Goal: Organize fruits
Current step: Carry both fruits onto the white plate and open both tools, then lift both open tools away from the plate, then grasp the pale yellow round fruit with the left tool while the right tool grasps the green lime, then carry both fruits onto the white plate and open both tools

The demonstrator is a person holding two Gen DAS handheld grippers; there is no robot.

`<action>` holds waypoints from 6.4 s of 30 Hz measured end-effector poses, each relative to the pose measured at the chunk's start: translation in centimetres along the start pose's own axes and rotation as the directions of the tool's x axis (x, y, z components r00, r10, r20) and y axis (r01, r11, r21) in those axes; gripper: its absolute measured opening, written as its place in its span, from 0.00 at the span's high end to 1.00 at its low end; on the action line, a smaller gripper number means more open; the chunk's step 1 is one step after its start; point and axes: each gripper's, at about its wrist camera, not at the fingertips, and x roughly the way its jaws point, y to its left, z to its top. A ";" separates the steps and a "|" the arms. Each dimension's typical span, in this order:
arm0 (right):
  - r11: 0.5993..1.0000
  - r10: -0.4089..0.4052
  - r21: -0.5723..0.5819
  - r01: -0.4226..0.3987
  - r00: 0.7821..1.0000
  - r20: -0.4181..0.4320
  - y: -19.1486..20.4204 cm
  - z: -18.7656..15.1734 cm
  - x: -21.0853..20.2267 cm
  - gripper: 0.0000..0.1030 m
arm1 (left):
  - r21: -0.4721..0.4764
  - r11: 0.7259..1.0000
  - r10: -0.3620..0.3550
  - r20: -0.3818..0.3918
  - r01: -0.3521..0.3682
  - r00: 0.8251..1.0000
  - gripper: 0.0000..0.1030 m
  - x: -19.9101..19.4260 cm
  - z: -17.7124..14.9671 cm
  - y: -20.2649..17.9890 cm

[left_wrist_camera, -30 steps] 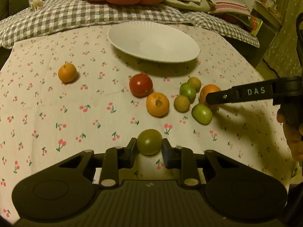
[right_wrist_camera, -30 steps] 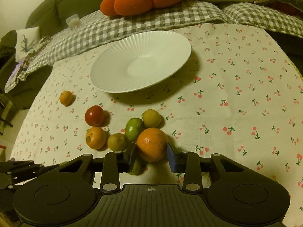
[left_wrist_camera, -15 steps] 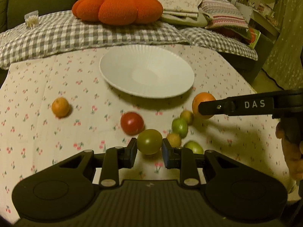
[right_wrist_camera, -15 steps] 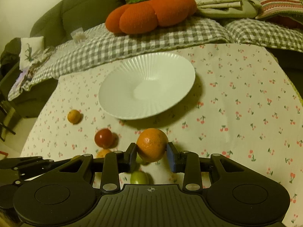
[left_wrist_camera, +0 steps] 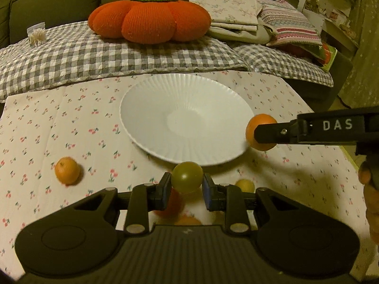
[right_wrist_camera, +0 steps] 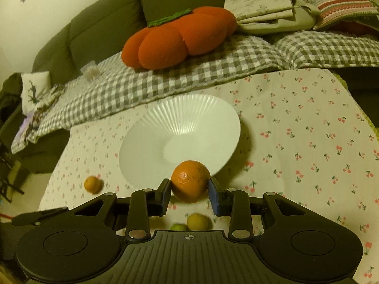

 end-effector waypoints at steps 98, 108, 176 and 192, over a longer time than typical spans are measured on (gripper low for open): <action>0.968 -0.101 -0.226 0.111 0.993 0.054 0.9 -7.5 -2.2 0.03 | 0.007 0.997 0.074 -0.006 -0.074 0.997 0.04 -5.9 -8.5 5.4; 0.961 -0.121 -0.248 0.120 0.993 0.008 0.5 -9.2 -2.0 0.03 | 0.070 0.998 0.008 -0.054 -0.004 0.998 0.04 -6.1 -10.0 3.9; 0.920 -0.046 -0.392 -0.002 0.993 -0.113 4.4 -10.6 1.5 0.57 | 0.129 0.989 -0.062 -0.113 0.077 0.992 0.78 -5.1 -9.9 1.4; 0.917 -0.046 -0.399 0.000 0.993 -0.106 4.7 -10.3 1.5 0.77 | 0.112 0.993 -0.035 -0.085 0.045 0.996 0.78 -4.8 -9.3 1.9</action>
